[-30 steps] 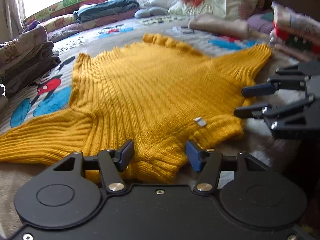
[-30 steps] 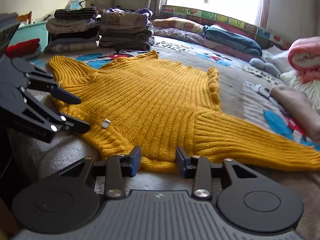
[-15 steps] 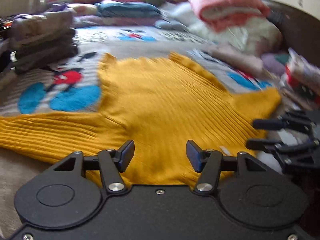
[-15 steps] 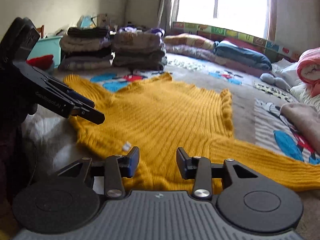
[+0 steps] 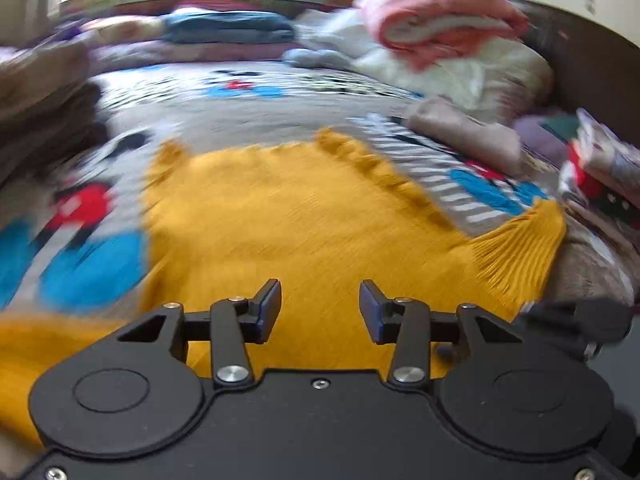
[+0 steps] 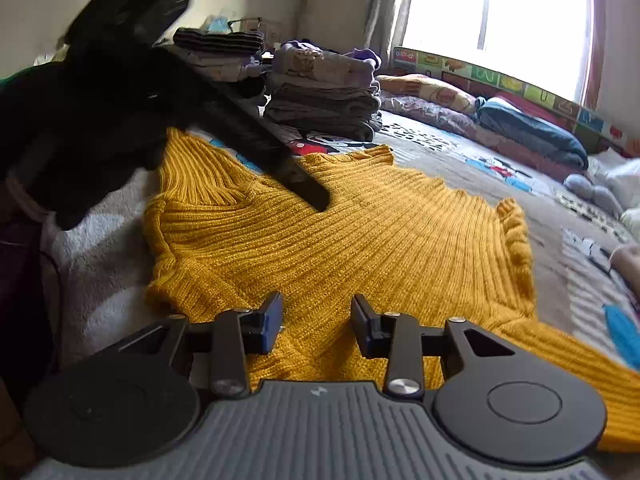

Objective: Fold clothes

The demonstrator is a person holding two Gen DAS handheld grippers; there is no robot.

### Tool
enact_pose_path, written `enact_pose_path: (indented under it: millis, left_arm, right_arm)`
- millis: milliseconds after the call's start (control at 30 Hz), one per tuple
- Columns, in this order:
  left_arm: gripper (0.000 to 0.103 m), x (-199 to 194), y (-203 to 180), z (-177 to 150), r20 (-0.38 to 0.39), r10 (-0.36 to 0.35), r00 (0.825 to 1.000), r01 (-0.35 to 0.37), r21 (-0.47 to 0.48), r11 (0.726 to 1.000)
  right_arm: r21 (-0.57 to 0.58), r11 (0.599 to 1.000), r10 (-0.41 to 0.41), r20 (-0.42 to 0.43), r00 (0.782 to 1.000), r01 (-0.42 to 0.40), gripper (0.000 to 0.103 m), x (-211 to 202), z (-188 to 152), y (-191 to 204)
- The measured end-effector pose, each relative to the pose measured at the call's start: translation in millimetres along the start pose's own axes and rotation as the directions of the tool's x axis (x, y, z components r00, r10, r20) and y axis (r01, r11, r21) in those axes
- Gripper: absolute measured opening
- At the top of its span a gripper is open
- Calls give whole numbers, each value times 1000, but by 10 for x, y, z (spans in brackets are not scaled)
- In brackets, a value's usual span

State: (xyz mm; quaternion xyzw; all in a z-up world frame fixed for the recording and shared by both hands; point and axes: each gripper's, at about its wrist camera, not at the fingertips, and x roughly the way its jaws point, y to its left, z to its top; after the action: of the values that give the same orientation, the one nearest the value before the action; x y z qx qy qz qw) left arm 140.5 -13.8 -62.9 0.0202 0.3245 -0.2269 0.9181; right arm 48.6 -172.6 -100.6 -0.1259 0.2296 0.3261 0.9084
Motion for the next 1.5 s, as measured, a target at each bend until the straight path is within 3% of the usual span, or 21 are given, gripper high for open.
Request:
enact_pose_path:
  millis: [200,400,500,733,867,1033,1133,1267,1500]
  left_arm:
    - [31,751,-384,518,-72,-45,996,56,159,986]
    - [26,1363,-621,741,-136,-49,990,83,250,965]
    - [26,1633,-631,885,-150,-28,988,65,251,966]
    - [25,2178,-495,1227,-185,6,983,32,203,979]
    - [22,2377,-296,1379,-202,-56,978,72,73,995]
    - [20,2432,-101,1618,-187,-132,973,114,-104,988]
    - [20,2215,-76,1723,-125,-127,984,114,-110,987]
    - [20,2075,-47,1677,-143,-76,987,69,-56,996]
    - [20,2497,-137,1528,-203,6,979,-4,8,1000]
  right_arm:
    - [101,993,63,18,998,-64,39,14,-86,-141]
    - [134,986,93,27,995,-96,39,23,-103,-195]
    - [151,982,108,32,994,-112,39,28,-111,-222]
    - [181,974,134,41,990,-139,39,44,-122,-260]
    - [191,970,142,44,989,-148,39,59,-125,-272]
    - [197,968,146,47,988,-152,39,105,-131,-292]
    - [195,969,143,45,989,-149,39,121,-129,-268]
    - [197,969,143,45,989,-149,39,113,-126,-282]
    - [207,966,150,48,987,-157,39,117,-136,-316]
